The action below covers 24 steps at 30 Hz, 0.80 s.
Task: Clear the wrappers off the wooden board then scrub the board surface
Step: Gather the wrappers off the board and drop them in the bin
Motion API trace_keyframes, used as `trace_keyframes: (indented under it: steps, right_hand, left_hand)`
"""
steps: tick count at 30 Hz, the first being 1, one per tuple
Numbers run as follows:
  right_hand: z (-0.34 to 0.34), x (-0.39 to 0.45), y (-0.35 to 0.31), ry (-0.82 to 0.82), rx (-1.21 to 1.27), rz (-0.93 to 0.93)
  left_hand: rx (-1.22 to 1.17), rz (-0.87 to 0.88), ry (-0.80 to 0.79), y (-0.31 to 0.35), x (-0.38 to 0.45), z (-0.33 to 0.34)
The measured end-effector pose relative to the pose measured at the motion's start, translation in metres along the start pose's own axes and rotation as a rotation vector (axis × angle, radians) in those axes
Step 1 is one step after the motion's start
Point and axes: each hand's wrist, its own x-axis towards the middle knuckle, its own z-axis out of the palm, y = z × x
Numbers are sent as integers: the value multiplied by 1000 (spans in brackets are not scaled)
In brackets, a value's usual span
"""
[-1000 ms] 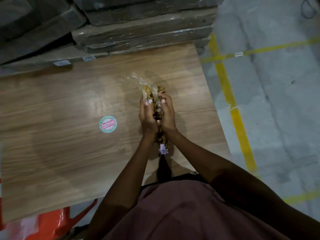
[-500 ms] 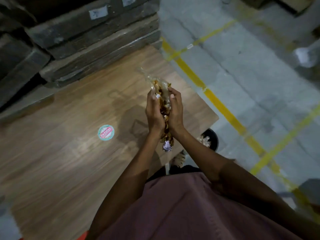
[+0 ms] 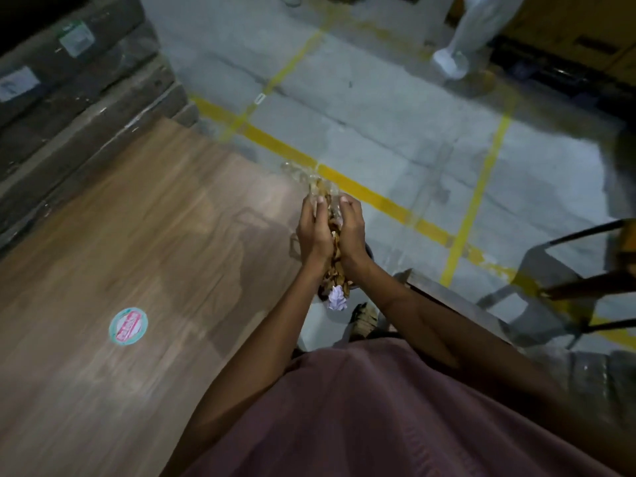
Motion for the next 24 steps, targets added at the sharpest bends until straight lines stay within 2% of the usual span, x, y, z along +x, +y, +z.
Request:
trace_keyframes:
  steps: [3,10,15,18,19,20,22,23,24]
  right_hand:
    - [-30,23,3,55,-9,105]
    - [-92,94,9,92,-48,192]
    - [-128,170,50,94,-57,294]
    - [-142,207,86,152,46,317]
    - [-143,224,117,181,89,346]
    - [-141,246,175,183,143,408]
    - [-160,288,339,90,173,498]
    - [-163,298,390,98,197,546]
    - [-166,300,409,85,199,545]
  left_hand:
    - [58,-90,-57,-4,0,34]
    - [129,-199,-130,-14,30,120]
    - [142,-342,-123,-70,77,179]
    - [80,-449,-68,-131,102,201]
    - [74,-483,-45,-140,108,207]
    - [86,-505,-10,-133,115,213]
    - [19,-617,-63,-163,129,224]
    - [-25,-689,-74,-177,134,227]
    - [-66,-724,-37,-199,140,227]
